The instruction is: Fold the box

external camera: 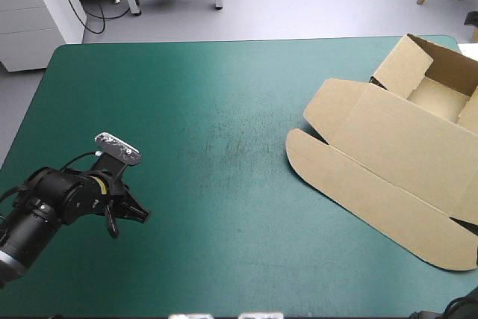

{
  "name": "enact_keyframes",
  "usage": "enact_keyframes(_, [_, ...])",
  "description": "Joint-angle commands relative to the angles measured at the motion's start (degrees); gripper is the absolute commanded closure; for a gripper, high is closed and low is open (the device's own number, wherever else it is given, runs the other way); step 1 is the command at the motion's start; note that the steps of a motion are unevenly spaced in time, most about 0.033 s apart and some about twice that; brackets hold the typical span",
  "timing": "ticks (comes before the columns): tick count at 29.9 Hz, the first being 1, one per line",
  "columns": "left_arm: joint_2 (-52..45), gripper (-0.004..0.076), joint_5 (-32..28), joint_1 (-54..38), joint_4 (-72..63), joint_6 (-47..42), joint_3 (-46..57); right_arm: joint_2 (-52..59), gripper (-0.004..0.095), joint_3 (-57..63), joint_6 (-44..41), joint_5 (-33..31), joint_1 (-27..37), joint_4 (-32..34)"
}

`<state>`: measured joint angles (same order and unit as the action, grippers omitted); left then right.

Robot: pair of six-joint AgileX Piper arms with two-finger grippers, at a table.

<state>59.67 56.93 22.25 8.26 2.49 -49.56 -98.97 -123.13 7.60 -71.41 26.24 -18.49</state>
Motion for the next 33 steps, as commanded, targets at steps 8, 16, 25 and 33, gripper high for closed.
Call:
enact_keyframes(8, [-7.79, 0.0734, -2.1, 0.27, 0.04, -0.76, -1.39, 16.34, 0.0927, 14.97, 9.44, 2.99, -7.19, -7.91])
enact_keyframes(16, [-14.35, 0.0734, -2.98, 0.27, -0.04, -0.88, 0.52, 26.44, 0.0927, 29.41, 12.08, 4.04, -18.92, -7.77])
enact_keyframes(25, [-20.5, 0.0734, -2.14, 0.27, -0.48, -0.97, 5.26, 40.99, 0.0926, 52.0, 16.42, 14.84, -26.58, -5.87])
enact_keyframes(33, [-25.53, 0.0734, -2.75, 0.27, -3.23, -0.97, 10.6, 54.37, 0.0926, 68.1, 18.07, 17.21, -26.58, -2.83])
